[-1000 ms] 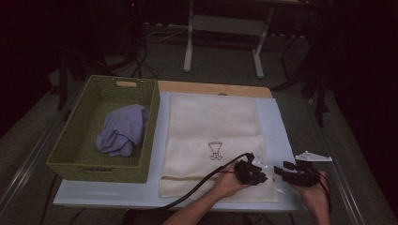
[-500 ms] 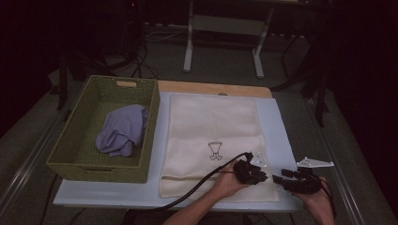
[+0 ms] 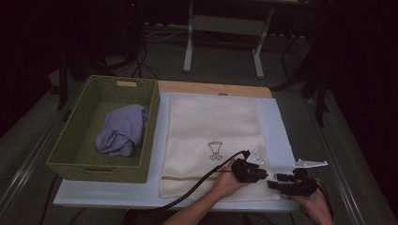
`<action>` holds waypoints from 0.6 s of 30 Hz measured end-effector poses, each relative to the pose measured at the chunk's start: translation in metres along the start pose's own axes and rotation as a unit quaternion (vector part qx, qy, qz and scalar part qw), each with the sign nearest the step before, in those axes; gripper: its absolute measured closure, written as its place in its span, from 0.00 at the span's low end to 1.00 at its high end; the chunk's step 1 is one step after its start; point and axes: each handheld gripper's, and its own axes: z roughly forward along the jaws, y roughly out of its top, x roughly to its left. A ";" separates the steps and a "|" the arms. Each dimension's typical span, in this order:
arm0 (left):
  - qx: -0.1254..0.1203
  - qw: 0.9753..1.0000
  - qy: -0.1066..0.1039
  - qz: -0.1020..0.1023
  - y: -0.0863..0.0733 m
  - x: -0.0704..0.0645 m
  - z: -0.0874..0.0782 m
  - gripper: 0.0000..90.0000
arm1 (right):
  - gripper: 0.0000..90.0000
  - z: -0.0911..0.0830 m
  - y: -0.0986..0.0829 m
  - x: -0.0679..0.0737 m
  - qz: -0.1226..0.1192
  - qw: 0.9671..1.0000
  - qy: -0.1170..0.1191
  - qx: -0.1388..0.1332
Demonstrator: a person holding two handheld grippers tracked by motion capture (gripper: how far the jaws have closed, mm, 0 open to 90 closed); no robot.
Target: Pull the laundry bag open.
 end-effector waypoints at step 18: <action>0.004 1.000 0.010 0.007 -0.002 -0.002 0.001 0.95 | 0.84 0.002 0.003 -0.001 0.005 0.999 0.031 0.008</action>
